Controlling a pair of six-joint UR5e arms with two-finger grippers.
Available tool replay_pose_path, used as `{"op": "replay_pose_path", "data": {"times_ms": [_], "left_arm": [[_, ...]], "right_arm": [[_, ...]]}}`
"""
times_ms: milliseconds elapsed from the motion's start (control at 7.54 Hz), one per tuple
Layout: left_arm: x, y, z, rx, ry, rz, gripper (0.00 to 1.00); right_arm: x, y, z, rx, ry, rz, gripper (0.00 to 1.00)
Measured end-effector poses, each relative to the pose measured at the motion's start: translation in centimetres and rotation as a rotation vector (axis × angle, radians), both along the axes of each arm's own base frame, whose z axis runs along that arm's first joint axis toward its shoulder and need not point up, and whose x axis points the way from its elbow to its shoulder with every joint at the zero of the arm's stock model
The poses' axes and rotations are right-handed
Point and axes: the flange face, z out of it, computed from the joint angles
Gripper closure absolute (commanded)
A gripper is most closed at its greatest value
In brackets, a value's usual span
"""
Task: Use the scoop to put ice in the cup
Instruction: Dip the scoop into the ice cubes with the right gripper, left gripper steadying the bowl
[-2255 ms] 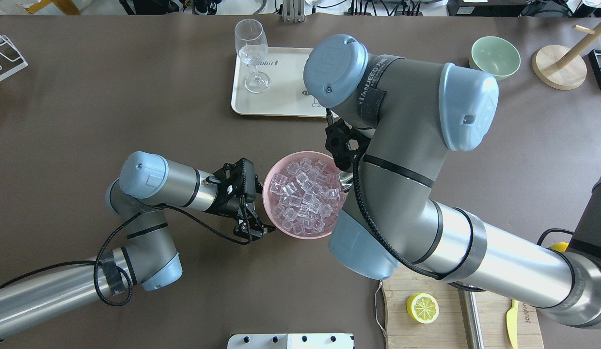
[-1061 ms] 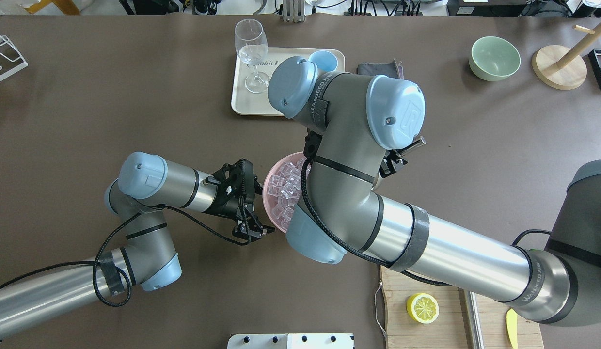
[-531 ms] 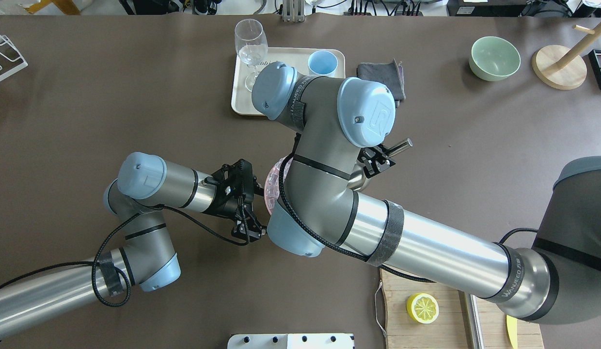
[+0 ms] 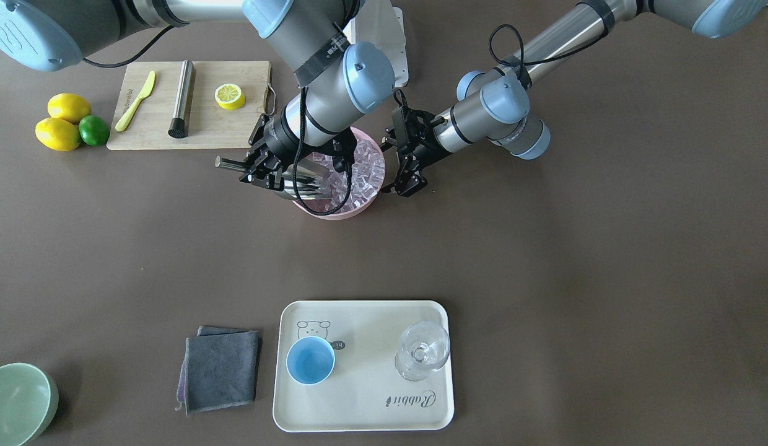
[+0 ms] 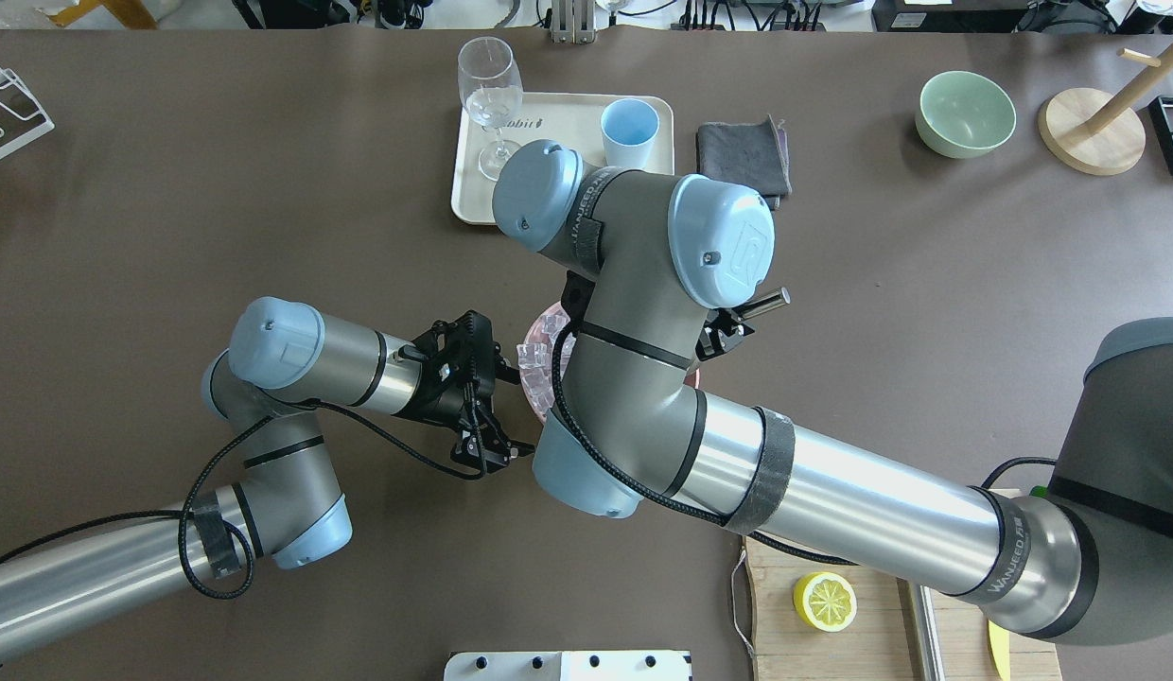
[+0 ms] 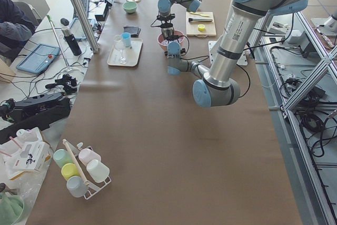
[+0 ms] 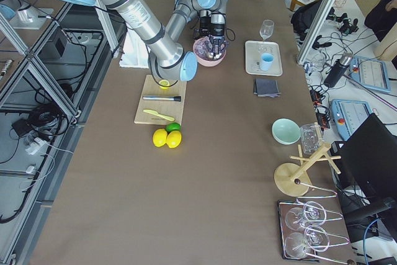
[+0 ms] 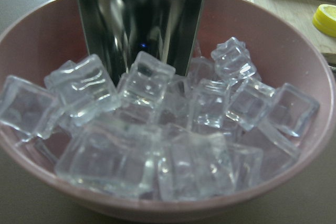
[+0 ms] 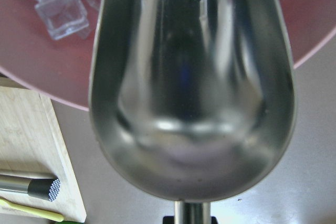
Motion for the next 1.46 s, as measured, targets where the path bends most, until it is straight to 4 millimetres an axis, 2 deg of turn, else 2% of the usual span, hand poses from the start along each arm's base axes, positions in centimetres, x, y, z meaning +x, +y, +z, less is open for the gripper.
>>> {"op": "replay_pose_path", "data": {"times_ms": [398,663,1061,1459], "left_arm": [[0.0,-0.1,0.0,-0.003,-0.004,-0.001,0.02],[0.0,-0.1,0.0,-0.003,-0.006,-0.001,0.02],[0.0,-0.1,0.0,-0.003,-0.007,-0.001,0.02],[0.1,-0.2,0.1,-0.005,-0.015,-0.001,0.02]], "right_arm": [[0.8,0.8,2.7,0.020,-0.063,0.087,1.00],[2.0,1.6,4.0,0.036,-0.108,0.131,1.00],[3.6,2.6,4.3,0.056,-0.192,0.196,1.00],[3.1,3.0,4.9,0.060,-0.315,0.298,1.00]]}}
